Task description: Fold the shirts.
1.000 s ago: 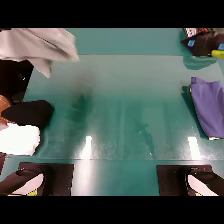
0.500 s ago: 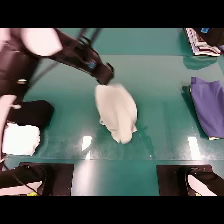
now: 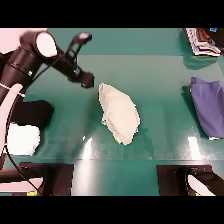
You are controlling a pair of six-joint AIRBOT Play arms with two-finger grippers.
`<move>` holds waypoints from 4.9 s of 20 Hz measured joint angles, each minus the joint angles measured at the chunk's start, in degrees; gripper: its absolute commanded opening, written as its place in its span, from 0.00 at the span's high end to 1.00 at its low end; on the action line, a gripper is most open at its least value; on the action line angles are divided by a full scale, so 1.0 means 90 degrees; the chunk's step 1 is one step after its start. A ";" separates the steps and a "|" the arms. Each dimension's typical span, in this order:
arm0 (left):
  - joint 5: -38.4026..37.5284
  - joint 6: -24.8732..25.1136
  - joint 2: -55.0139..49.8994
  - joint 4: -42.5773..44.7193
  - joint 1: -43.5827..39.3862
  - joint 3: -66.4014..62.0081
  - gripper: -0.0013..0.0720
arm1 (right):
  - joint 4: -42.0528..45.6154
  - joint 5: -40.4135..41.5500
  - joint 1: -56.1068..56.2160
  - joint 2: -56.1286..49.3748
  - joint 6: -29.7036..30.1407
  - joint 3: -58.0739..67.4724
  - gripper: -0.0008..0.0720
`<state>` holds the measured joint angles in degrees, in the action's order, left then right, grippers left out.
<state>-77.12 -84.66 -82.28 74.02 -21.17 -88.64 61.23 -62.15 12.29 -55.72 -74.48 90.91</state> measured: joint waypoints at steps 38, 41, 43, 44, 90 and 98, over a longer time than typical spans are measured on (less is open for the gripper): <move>0.2960 0.0746 0.0474 -0.1938 0.0498 0.3745 0.95 | -0.3393 0.0534 0.2431 -0.2016 -0.0087 -0.5144 0.52; 0.2936 0.0738 0.0474 -0.1778 0.0498 0.3745 0.95 | -0.3378 0.0729 0.2795 -0.2582 0.0019 -0.4646 0.97; 0.2905 0.0692 0.0510 -0.1566 0.0498 0.3728 0.95 | -0.3104 0.0765 0.2863 -0.2773 0.0036 -0.4340 0.97; 0.2897 0.0597 0.0559 -0.1377 0.0498 0.3699 0.95 | -0.2880 0.0770 0.2841 -0.2786 -0.0010 -0.4194 0.97; 0.0682 -0.0143 0.3852 0.1452 0.0503 -0.2980 0.95 | 0.1870 -0.1328 -0.0117 0.1052 -0.0879 0.1042 0.97; 0.0629 -0.0355 0.3371 0.1712 0.0498 -0.2475 0.95 | 0.1824 -0.2446 -0.1010 0.0527 -0.0974 0.1406 0.97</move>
<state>-71.46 -87.85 -51.94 89.43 -16.69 -110.91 77.65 -84.16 3.20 -50.98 -83.24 103.57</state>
